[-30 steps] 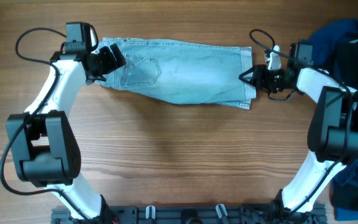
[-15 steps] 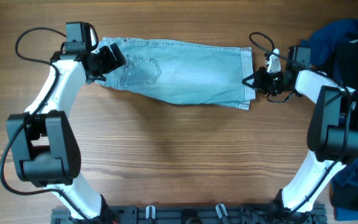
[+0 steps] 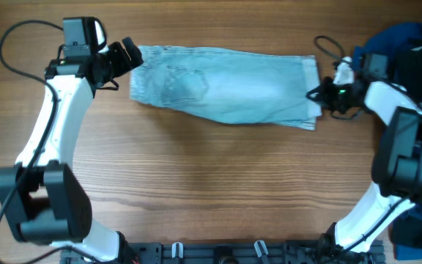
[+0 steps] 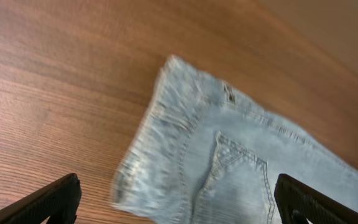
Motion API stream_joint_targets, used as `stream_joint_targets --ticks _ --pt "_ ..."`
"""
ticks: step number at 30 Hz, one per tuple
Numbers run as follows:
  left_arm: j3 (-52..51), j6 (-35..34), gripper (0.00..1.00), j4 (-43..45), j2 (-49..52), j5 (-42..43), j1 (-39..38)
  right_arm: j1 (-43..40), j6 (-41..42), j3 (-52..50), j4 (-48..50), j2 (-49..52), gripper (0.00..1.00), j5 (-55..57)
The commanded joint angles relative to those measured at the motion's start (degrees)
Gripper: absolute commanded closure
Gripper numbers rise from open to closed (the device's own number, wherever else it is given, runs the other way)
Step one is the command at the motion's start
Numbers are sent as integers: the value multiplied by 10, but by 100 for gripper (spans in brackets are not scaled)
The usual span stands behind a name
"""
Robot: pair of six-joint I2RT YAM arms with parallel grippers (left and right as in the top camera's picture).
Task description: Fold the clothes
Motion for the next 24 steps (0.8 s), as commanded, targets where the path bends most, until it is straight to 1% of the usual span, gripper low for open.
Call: stream_joint_targets --ticks 1,4,7,14,20,24 --pt "12 -32 0 -4 -31 8 1 -33 -14 14 -7 -53 96 32" --pt "13 -59 0 -1 -39 42 1 -40 -26 20 -21 -75 96 34" --pt "13 -59 1 7 -41 83 1 -39 -37 44 -56 -93 96 37" --pt "12 -61 0 3 -40 82 1 -28 -33 131 -152 -133 96 35" --pt "12 -61 0 2 -40 82 1 21 -40 208 -210 -148 96 34" --pt "12 -61 0 -4 -40 82 1 78 -32 236 -215 -148 96 35"
